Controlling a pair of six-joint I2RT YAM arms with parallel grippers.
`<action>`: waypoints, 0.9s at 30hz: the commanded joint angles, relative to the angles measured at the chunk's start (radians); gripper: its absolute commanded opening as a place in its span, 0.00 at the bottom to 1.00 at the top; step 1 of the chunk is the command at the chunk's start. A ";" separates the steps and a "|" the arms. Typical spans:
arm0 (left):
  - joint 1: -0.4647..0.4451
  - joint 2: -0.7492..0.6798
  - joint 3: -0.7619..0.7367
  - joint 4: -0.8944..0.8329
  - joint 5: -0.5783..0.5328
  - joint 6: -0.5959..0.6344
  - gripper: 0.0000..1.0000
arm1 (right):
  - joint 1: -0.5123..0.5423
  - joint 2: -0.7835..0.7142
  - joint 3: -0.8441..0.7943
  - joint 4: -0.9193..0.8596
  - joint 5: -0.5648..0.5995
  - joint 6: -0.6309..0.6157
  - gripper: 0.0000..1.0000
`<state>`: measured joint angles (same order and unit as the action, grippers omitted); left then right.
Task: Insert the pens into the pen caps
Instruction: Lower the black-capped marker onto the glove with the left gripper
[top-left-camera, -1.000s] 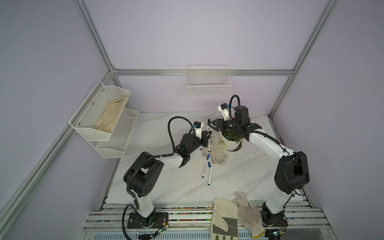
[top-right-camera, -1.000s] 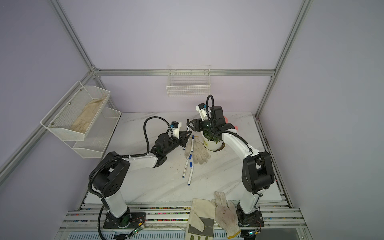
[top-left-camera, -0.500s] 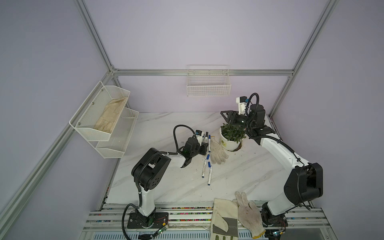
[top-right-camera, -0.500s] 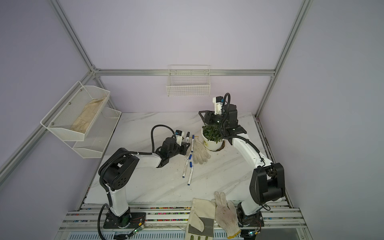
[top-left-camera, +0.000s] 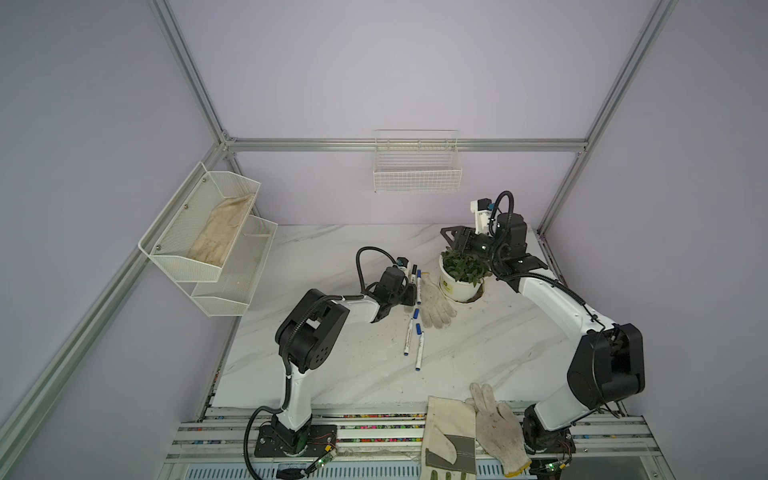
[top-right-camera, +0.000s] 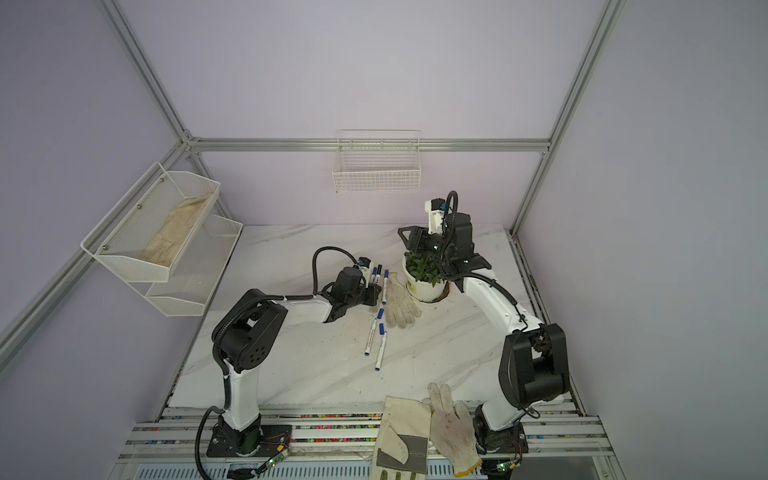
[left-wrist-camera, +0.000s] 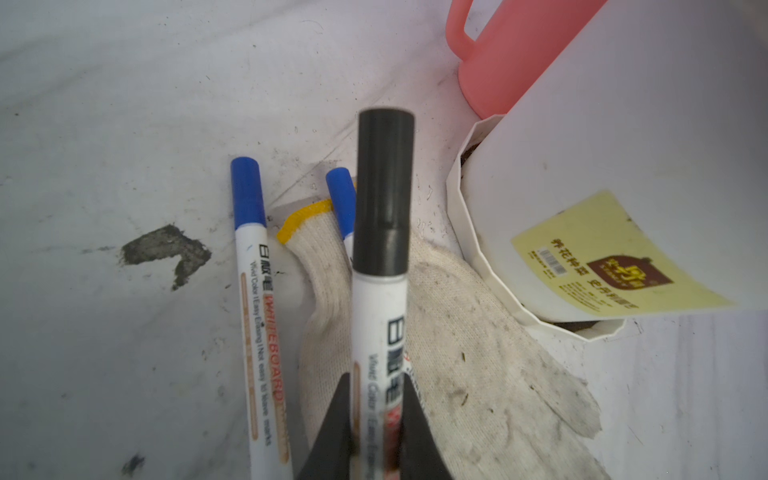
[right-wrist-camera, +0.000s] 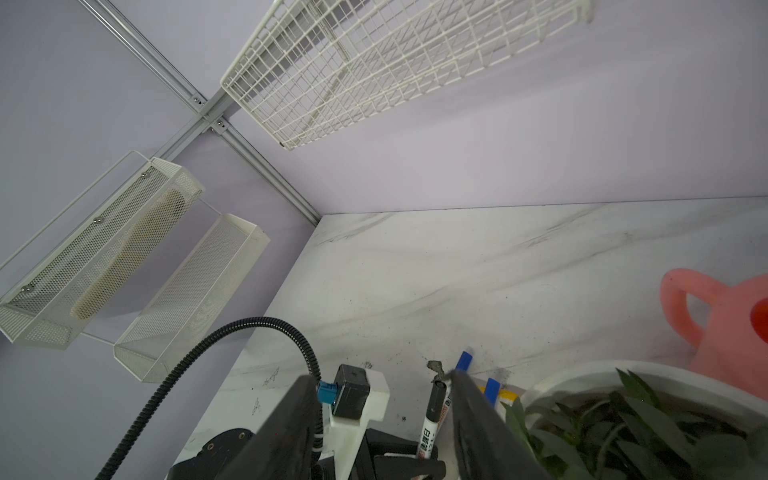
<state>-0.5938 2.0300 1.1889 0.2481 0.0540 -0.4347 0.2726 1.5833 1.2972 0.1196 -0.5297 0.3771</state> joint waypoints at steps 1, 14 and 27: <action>0.010 0.018 0.113 -0.015 -0.017 -0.001 0.12 | -0.007 0.007 -0.009 0.013 -0.008 0.005 0.54; 0.025 0.029 0.146 0.004 0.023 -0.039 0.34 | -0.016 0.010 -0.008 0.009 -0.026 -0.003 0.51; 0.025 -0.084 0.068 0.004 0.053 -0.012 0.37 | -0.013 0.010 -0.012 -0.105 0.035 -0.086 0.50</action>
<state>-0.5705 2.0521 1.2400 0.2176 0.0765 -0.4606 0.2615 1.5852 1.2953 0.0902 -0.5297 0.3496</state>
